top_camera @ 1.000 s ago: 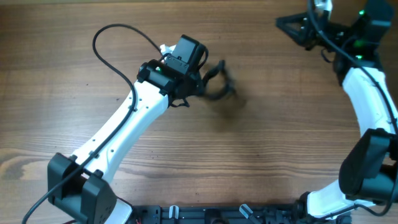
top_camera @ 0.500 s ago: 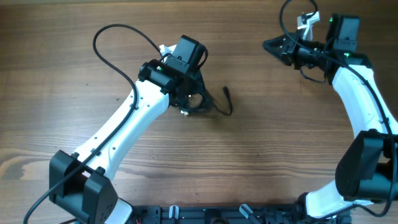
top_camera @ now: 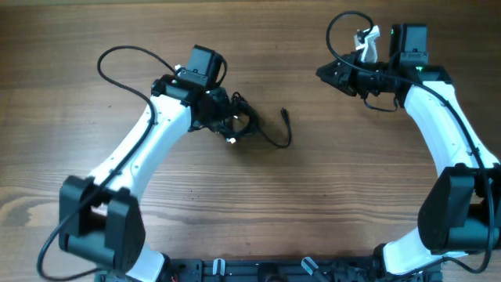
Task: Untangle cables
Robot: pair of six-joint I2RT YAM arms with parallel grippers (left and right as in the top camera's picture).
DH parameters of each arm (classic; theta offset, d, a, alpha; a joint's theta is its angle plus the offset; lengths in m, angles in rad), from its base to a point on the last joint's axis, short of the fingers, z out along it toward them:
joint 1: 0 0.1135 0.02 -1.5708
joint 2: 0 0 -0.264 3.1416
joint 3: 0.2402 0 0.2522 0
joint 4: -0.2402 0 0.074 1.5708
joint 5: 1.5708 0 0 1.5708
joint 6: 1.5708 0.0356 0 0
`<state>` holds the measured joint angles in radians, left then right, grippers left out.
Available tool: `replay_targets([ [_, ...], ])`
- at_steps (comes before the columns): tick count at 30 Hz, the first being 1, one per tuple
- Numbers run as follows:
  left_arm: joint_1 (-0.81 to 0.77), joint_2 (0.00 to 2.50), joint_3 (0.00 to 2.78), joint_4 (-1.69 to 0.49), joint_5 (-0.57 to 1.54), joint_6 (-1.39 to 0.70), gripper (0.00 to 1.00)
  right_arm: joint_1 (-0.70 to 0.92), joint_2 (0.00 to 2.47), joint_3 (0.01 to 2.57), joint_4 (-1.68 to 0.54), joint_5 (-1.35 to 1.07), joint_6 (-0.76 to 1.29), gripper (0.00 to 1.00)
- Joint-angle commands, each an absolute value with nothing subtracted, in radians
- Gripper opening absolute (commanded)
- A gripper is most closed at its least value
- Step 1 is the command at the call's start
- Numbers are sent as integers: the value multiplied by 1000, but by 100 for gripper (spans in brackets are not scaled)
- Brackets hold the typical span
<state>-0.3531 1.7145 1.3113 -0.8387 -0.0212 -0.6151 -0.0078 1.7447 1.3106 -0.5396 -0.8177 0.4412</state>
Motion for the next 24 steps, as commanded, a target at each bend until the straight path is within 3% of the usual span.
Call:
replay_targets([
  [1,-342,1797,1281,-814,29,-626,63,0,1726,1318,-544,-793,418,27],
  [6,-342,1905,1281,-798,4,-715,52,4,1726,1318,-576,-793,399,28],
  [9,-343,1964,1281,-777,-39,-749,40,4,1726,1318,-600,-785,385,28],
  [13,-343,1990,1281,-728,-38,-749,37,4,1726,1318,-607,-785,373,28],
  [14,-343,1990,1281,-720,-38,-749,31,4,1726,1318,-609,-785,372,28],
  [16,-343,1990,1281,-712,-34,-749,6,4,1726,1318,-616,-786,368,28],
  [24,-337,1849,1347,-709,125,-545,4,72,1723,1318,-589,-944,229,27],
])
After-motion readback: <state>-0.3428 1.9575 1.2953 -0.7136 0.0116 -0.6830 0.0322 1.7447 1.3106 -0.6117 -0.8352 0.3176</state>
